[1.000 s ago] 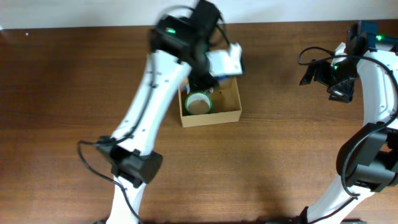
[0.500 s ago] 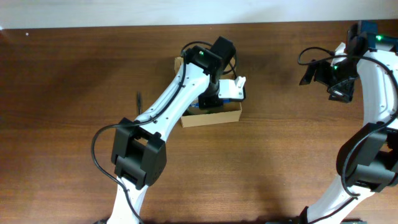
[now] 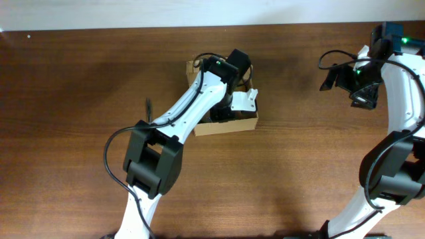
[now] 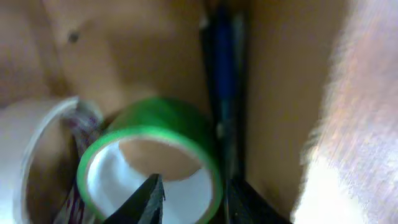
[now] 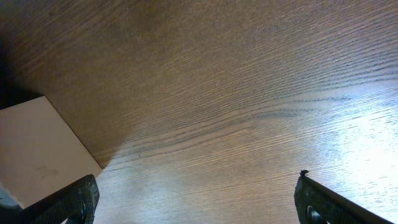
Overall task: Pack container
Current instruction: 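Carry the blue pen into the box and release it, then lower the left gripper onto the dark grey pen and grasp it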
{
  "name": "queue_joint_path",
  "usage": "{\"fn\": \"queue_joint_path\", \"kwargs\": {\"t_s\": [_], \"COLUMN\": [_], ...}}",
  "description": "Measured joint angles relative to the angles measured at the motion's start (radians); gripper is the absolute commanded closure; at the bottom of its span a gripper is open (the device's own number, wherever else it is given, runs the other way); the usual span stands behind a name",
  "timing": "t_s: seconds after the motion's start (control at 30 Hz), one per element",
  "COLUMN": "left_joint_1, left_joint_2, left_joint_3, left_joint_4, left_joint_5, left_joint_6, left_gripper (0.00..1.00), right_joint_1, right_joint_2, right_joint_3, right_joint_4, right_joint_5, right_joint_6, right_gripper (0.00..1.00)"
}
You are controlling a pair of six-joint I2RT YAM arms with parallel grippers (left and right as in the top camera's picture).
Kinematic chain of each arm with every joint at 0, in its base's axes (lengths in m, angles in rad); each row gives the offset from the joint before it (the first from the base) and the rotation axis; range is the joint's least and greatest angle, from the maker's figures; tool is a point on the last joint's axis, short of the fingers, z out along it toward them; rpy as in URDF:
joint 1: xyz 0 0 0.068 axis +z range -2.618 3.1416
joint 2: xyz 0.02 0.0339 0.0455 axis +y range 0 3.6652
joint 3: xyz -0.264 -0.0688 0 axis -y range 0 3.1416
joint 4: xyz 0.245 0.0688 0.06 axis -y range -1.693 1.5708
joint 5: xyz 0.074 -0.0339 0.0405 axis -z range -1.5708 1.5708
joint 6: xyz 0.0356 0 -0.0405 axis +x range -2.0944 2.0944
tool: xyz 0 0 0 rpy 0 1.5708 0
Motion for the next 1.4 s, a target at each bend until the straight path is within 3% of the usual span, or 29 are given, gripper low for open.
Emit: {"fn": "queue_joint_path", "kwargs": {"t_s": [0.07, 0.17, 0.2, 0.3, 0.5, 0.63, 0.73, 0.9, 1.07, 1.4], "left_joint_1": [0.000, 0.002, 0.003, 0.023, 0.201, 0.381, 0.487, 0.577, 0.589, 0.583], "left_joint_2": [0.001, -0.008, -0.022, -0.150, -0.544, -0.636, -0.616, -0.401, -0.172, -0.017], "left_joint_3": [0.013, 0.060, 0.069, 0.072, 0.110, 0.117, 0.070, -0.098, -0.158, -0.158], "left_joint_4": [-0.006, -0.005, -0.002, 0.011, 0.081, 0.074, 0.058, 0.066, 0.092, 0.093], "left_joint_5": [-0.050, -0.113, -0.127, -0.156, -0.163, -0.144, -0.090, 0.015, 0.084, 0.119], "left_joint_6": [-0.055, -0.145, -0.172, -0.268, -0.493, -0.630, -0.702, -0.763, -0.787, -0.833], "left_gripper": [0.64, 0.48, 0.37, 0.32, 0.38, 0.41, 0.42, 0.50, 0.56, 0.57], "right_joint_1": [0.000, 0.000, 0.000, 0.000, 0.000, 0.000, 0.000, 0.000, 0.000, 0.000], "right_joint_2": [0.000, 0.000, 0.000, 0.000, 0.000, 0.000, 0.000, 0.000, 0.000, 0.000], "right_joint_3": [0.000, 0.000, 0.000, 0.000, 0.000, 0.000, 0.000, 0.000, 0.000, 0.000], "right_joint_4": [0.000, 0.000, 0.000, 0.000, 0.000, 0.000, 0.000, 0.000, 0.000, 0.000], "right_joint_5": [0.000, 0.000, 0.000, 0.000, 0.000, 0.000, 0.000, 0.000, 0.000, 0.000], "right_joint_6": [0.000, 0.000, 0.000, 0.000, 0.000, 0.000, 0.000, 0.000, 0.000, 0.000], "right_gripper": [0.01, 0.01, 0.01, 0.01, 0.01, 0.01, 0.01, 0.01, 0.01, 0.01]}}
